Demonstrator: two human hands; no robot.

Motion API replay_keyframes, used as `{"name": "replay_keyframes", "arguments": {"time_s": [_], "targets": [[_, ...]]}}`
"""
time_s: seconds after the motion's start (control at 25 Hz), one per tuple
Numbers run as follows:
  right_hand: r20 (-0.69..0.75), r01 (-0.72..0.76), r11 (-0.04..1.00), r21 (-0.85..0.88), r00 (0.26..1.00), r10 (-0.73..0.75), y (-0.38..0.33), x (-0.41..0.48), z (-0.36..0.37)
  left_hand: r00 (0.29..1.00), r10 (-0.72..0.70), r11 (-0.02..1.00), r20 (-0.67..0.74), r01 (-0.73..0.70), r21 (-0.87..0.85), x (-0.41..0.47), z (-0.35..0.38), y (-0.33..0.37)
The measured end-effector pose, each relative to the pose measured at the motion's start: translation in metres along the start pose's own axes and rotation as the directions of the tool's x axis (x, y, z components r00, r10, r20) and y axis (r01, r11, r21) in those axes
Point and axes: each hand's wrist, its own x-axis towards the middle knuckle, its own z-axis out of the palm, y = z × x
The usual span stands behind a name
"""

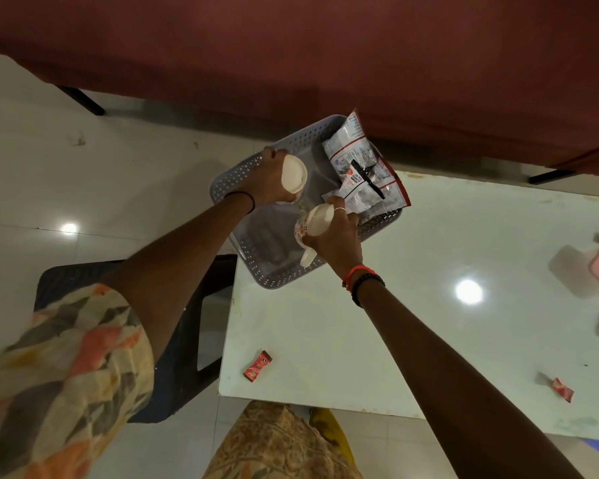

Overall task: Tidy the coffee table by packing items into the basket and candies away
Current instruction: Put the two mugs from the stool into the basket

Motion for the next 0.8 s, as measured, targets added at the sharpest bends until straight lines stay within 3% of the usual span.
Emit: {"name": "replay_keyframes", "arguments": {"time_s": [0.4,0.52,0.64,0.8], "targets": [[0.019,-0.182,0.974,0.135,0.983,0.181,-0.001,0.022,0.025,0.997,0.007,0.997,0.083,-0.001,-0.071,0.015,-0.001,0.008],[-0.002,-0.216,0.957,0.192,0.975,0.220,-0.004,0.030,0.022,0.992,-0.074,0.960,0.099,0.098,-0.264,0.020,-0.004,0.012],[0.006,-0.253,0.929,0.271,0.965,0.262,-0.005,0.038,0.018,0.988,-0.143,0.853,0.050,0.149,-0.500,0.020,-0.011,0.014],[0.063,-0.290,0.885,0.364,0.956,0.287,-0.007,0.044,0.017,0.984,-0.166,0.823,0.065,0.175,-0.540,0.011,-0.019,0.004]]}}
